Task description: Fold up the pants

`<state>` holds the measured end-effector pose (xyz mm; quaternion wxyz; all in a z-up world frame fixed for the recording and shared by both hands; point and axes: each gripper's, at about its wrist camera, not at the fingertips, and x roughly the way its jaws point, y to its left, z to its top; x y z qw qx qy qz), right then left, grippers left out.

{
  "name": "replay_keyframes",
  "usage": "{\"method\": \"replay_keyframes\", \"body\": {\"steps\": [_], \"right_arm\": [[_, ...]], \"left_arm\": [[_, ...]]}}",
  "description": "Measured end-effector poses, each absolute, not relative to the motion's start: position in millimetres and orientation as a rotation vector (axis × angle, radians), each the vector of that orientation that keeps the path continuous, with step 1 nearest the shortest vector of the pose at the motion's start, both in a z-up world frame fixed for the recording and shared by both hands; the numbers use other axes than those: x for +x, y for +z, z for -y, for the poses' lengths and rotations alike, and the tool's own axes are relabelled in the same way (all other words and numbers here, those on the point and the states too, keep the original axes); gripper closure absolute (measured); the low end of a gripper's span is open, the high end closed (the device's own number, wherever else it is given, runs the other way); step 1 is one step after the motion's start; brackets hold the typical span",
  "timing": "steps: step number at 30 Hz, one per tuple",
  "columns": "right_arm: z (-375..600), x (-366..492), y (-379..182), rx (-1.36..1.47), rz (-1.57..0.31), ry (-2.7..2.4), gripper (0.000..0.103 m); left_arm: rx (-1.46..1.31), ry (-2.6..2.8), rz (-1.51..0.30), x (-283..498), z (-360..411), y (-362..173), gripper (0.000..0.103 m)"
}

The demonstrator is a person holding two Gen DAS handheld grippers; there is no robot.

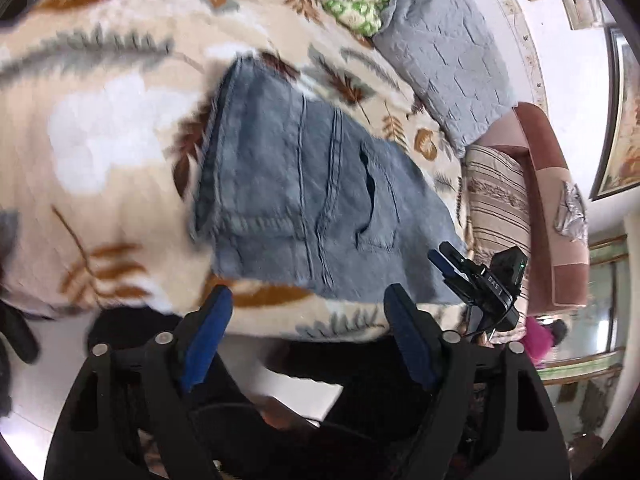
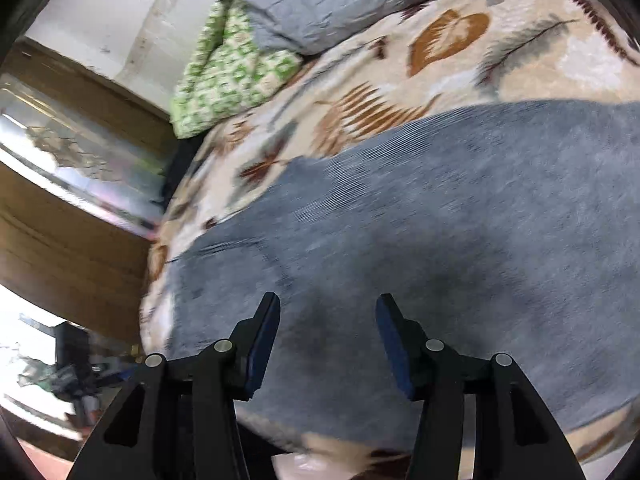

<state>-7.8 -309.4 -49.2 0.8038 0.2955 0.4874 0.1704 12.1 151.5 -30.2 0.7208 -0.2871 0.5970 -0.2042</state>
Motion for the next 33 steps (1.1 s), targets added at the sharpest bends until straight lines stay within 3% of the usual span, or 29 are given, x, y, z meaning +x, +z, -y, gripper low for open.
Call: {"method": "replay_keyframes", "body": {"steps": [8,13,15,16,17,18,20,25,31,33], "right_arm": [[215,-46,-61,0.726,-1.214,0.738,0.047],[204,-46,-95,0.846,-1.287,0.658,0.047],[211,-41,-99,0.938,-1.253,0.631,0.049],[213,-39,-102,0.971,-1.251,0.615,0.053],[214,-38,-106,1.000,-1.252,0.600,0.064],[215,-36,-108,1.009,-1.256,0.582,0.080],[218,-32,-105,1.015,-1.250,0.569,0.091],[213,-33,-61,0.992,-1.119,0.662,0.092],[202,-21,-68,0.977,-1.158,0.647,0.092],[202,-24,-76,0.992,-1.194,0.639,0.087]], "left_arm": [[-0.668,-0.416,-1.386,27,-132,-60,0.024],[-0.648,-0.382,-1.374,38,-132,-62,0.027],[-0.631,-0.362,-1.361,43,-132,-61,0.036],[-0.618,-0.350,-1.355,46,-132,-59,0.048],[-0.601,-0.336,-1.354,51,-132,-58,0.065],[-0.599,-0.327,-1.356,56,-133,-57,0.074],[-0.627,-0.336,-1.350,63,-136,-53,0.084],[-0.606,-0.346,-1.207,59,-146,-13,0.086],[-0.547,-0.279,-1.258,73,-144,-31,0.086],[-0.603,-0.298,-1.308,72,-147,-45,0.086]]}}
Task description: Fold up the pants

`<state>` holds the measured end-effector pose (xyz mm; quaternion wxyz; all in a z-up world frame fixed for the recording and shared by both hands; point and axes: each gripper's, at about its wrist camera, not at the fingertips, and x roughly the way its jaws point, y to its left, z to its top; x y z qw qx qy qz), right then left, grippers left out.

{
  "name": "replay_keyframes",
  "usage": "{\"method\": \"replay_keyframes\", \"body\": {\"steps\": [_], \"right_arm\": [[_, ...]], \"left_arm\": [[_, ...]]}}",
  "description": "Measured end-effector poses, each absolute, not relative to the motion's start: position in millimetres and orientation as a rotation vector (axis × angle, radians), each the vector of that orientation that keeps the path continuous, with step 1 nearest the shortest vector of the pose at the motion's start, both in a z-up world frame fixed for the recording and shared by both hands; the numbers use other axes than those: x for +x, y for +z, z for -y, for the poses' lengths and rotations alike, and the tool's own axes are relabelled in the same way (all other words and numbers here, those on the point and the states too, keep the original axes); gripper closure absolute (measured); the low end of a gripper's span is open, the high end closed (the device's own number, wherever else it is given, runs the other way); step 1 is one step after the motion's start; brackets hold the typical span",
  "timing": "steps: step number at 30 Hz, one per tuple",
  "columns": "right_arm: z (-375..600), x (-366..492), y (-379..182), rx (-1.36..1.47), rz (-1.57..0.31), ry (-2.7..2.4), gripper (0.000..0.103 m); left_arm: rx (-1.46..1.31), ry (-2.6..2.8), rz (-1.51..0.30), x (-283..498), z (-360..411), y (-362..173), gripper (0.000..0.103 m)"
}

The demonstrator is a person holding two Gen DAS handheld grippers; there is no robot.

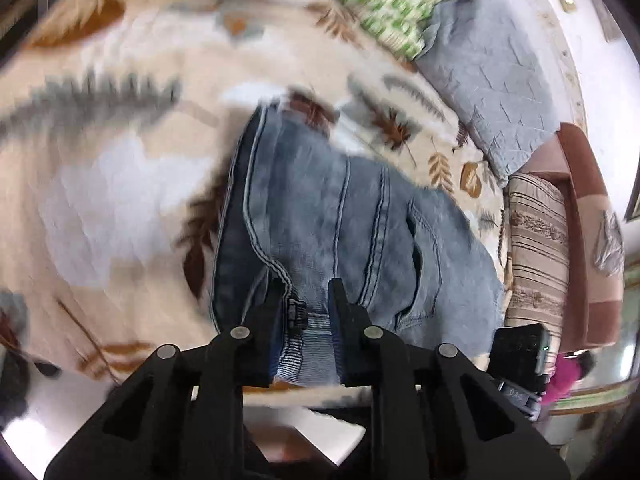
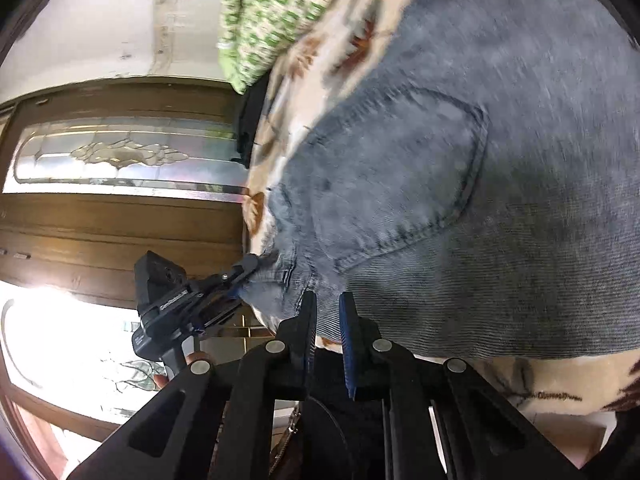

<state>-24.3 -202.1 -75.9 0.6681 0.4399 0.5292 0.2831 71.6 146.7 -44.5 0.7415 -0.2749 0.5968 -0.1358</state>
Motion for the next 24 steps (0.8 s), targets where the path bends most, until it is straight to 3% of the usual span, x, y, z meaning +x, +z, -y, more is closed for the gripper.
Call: {"method": "replay_keyframes", "body": {"steps": [3,4,6,8,10,12,15,16,17,18,19,24], "right_arm": [[198,-33,-82,1.015,-1.227,0.685,0.081],[197,-36,-83,1.028,-1.242,0.708,0.077],[198,-45,-85,1.032,-1.270,0.723,0.058],[202,-50,-92,1.049,-1.281,0.707,0.057],[212,-48,-102,1.095,-1.276,0.657,0.057],[219,-46,-110,1.147,-1.261,0.620,0.057],[223,-43,-112,1.169,-1.234,0.595,0.058],[224,-41,-112,1.172,-1.231,0.591,0.059],[224,-40,-112,1.164,-1.231,0.584,0.070],[225,-39,-110,1.138,-1.229,0.568,0.087],[225,-36,-106,1.125,-1.217,0.569,0.093],[221,-26,-71,1.029,-1.103,0.611,0.095]], "left_arm": [[-0.636,-0.332,-1.286,55,-153,-41,0.071],[-0.654,-0.355,-1.269,47,-156,-37,0.061],[-0.668,-0.384,-1.239,32,-159,-27,0.046],[-0.666,-0.412,-1.210,17,-157,-19,0.026],[-0.643,-0.435,-1.216,12,-150,-20,0.020],[-0.610,-0.401,-1.269,19,-141,-33,0.020],[-0.615,-0.378,-1.324,33,-135,-52,0.028],[-0.597,-0.353,-1.332,41,-132,-53,0.054],[-0.586,-0.348,-1.337,47,-130,-50,0.085],[-0.580,-0.347,-1.334,52,-129,-46,0.088],[-0.585,-0.357,-1.314,59,-128,-36,0.087],[-0.497,-0.309,-1.249,62,-126,-25,0.087]]}}
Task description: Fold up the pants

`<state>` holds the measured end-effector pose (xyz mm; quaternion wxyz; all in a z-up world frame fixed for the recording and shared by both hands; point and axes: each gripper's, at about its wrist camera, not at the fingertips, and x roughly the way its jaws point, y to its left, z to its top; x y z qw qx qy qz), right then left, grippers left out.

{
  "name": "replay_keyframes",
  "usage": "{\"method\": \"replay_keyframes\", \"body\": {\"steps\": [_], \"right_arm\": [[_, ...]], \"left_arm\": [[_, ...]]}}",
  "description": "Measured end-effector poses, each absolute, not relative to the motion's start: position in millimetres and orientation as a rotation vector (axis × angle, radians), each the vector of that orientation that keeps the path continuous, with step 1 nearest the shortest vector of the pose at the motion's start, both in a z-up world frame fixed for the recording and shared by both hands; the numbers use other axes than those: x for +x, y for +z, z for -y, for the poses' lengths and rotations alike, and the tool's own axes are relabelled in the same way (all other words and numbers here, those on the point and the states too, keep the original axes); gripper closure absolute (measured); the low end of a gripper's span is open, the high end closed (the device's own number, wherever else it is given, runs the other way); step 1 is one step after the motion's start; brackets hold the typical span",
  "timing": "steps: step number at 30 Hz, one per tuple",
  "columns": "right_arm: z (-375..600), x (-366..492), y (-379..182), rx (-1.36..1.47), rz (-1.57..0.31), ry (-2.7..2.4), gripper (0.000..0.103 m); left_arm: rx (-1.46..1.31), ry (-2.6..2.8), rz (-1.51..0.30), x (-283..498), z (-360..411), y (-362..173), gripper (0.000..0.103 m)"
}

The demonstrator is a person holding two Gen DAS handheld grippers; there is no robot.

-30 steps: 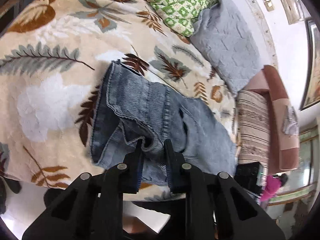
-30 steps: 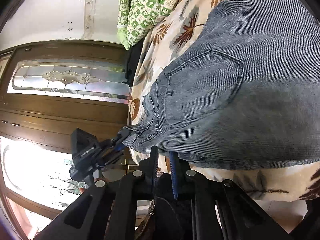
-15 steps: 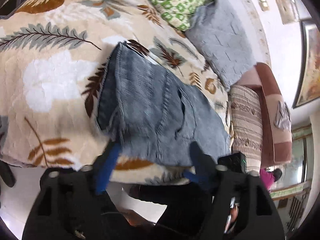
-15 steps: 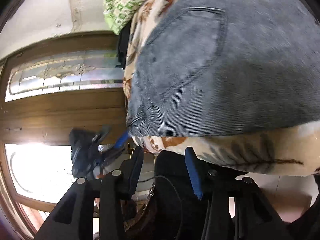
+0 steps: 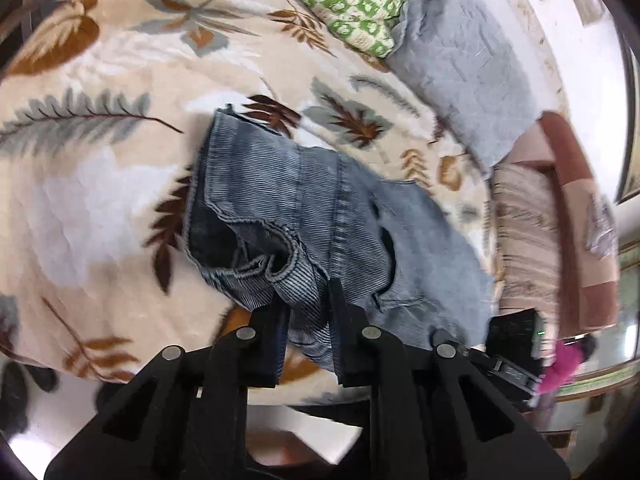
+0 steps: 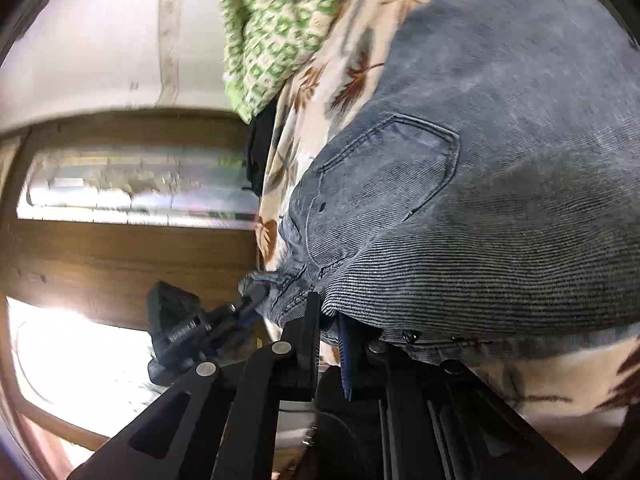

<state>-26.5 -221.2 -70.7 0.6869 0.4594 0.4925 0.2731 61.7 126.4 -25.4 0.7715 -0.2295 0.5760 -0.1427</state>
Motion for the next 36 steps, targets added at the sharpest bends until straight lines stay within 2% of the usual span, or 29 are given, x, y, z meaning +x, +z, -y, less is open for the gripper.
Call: {"method": "replay_keyframes", "body": {"steps": [4,5,8,9,10,11,12,14,15,17,22,28,29,30,31,33,36], "right_arm": [[208,-28,-119,0.986,-1.295,0.550,0.092],[209,-31,-127,1.010,-1.312,0.561,0.093],[220,-37,-112,0.953,-1.312,0.584,0.085],[223,-36,-100,0.925,-1.299,0.600,0.080],[233,-39,-89,0.899,-1.274,0.612,0.077],[250,-44,-75,0.873,-1.235,0.609,0.072],[270,-47,-64,0.855,-1.193,0.587,0.070],[331,-53,-45,0.835,-1.085,0.465,0.067],[370,-55,-37,0.830,-1.028,0.360,0.060],[439,-57,-28,0.806,-0.936,0.153,0.055],[561,-36,-30,0.799,-0.836,-0.197,0.054],[581,19,-52,0.671,-0.889,-0.296,0.054],[582,27,-56,0.636,-0.904,-0.287,0.059],[576,35,-58,0.573,-0.926,-0.282,0.069],[568,40,-58,0.504,-0.951,-0.300,0.074],[570,44,-68,0.466,-0.989,-0.300,0.074],[585,16,-49,0.600,-0.867,-0.231,0.071]], "left_arm": [[-0.498,-0.231,-1.382,59,-131,-74,0.087],[-0.521,-0.231,-1.390,55,-135,-78,0.085],[-0.494,-0.231,-1.356,46,-143,-63,0.079],[-0.481,-0.233,-1.343,44,-145,-58,0.077],[-0.457,-0.244,-1.324,42,-146,-50,0.069],[-0.443,-0.250,-1.311,41,-148,-44,0.056],[-0.440,-0.253,-1.299,41,-148,-40,0.052],[-0.465,-0.258,-1.264,42,-156,-30,0.050],[-0.481,-0.263,-1.250,45,-157,-26,0.050],[-0.502,-0.273,-1.233,56,-153,-19,0.046],[-0.412,-0.264,-1.280,83,-102,-26,0.046],[-0.251,-0.199,-1.362,99,-64,-55,0.046],[-0.242,-0.190,-1.369,101,-62,-58,0.045],[-0.239,-0.176,-1.377,103,-60,-61,0.044],[-0.227,-0.168,-1.382,105,-59,-61,0.044],[-0.205,-0.156,-1.393,106,-55,-59,0.044],[-0.199,-0.189,-1.380,101,-49,-42,0.044]]}}
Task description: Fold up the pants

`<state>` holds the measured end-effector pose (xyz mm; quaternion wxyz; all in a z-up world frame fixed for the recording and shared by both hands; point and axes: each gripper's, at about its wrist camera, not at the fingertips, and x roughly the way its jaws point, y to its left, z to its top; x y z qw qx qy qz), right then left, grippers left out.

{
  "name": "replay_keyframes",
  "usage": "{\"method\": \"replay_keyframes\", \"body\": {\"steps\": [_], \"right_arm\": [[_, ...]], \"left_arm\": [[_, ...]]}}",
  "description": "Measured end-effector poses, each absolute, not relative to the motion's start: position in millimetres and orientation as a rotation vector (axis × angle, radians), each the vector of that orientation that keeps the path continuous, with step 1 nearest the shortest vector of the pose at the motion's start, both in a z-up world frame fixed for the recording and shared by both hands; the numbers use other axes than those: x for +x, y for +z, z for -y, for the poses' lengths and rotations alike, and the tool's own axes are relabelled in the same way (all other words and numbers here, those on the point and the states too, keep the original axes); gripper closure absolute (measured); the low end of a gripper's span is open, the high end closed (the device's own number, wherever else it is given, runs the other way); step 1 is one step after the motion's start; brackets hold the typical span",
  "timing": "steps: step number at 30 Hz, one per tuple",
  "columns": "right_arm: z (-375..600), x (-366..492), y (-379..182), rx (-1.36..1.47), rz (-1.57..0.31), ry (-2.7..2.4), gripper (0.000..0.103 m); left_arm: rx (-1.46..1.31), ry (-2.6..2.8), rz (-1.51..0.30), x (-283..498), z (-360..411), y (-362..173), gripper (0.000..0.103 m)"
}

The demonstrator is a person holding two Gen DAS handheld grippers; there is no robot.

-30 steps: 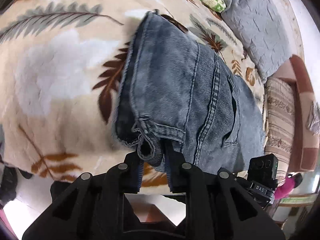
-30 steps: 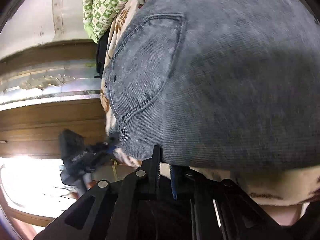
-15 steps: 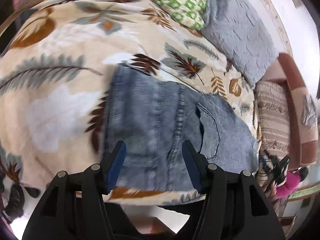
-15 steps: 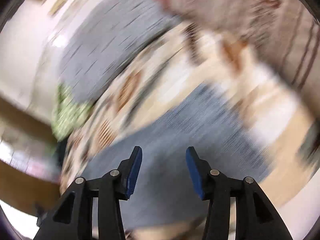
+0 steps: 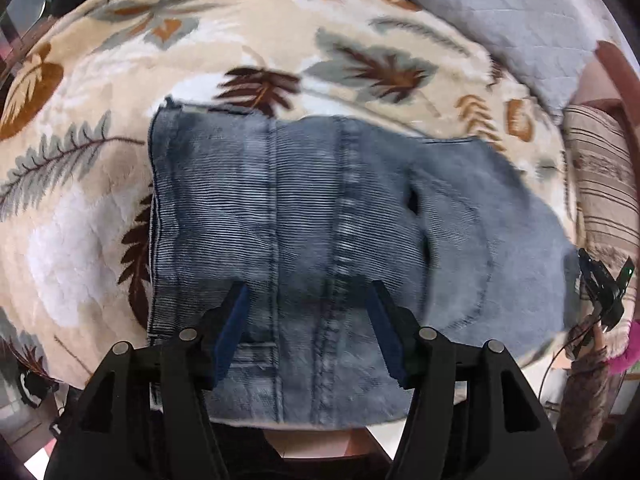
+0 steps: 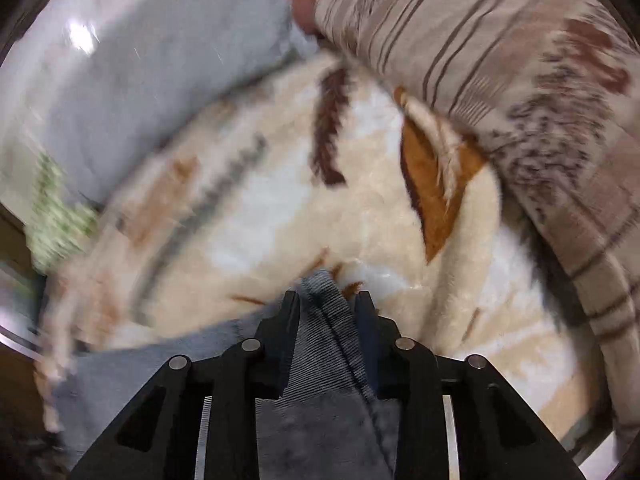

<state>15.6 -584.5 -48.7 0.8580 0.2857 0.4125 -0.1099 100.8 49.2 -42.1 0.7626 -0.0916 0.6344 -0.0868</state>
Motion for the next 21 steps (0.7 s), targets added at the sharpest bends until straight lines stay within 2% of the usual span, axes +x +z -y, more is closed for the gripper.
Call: {"method": "replay_keyframes", "body": {"steps": [1,3,4,5,13,16,21], "right_arm": [[587,-2,-40,0.636,-0.819,-0.196,0.071],[589,-37,-29,0.665,-0.769,-0.166,0.055],[589,-57,-27,0.679,-0.749,-0.153,0.049],[587,-78,-28,0.698,-0.737,-0.147,0.040],[576,-162,-87,0.952,-0.694,-0.125,0.039],[571,-163,-109,1.041,-0.653,-0.091,0.039],[569,-150,-114,1.092,-0.580,-0.032,0.039]], "left_arm": [[-0.204,-0.232,-1.364,96,-46,-31,0.044],[-0.181,-0.286,-1.339,89,-37,-17,0.043],[-0.149,-0.312,-1.327,86,-27,-9,0.039],[-0.111,-0.333,-1.320,85,-15,-3,0.037],[0.119,-0.511,-1.363,96,126,8,0.034],[0.234,-0.564,-1.382,98,191,6,0.034],[0.338,-0.632,-1.375,107,299,2,0.034]]}}
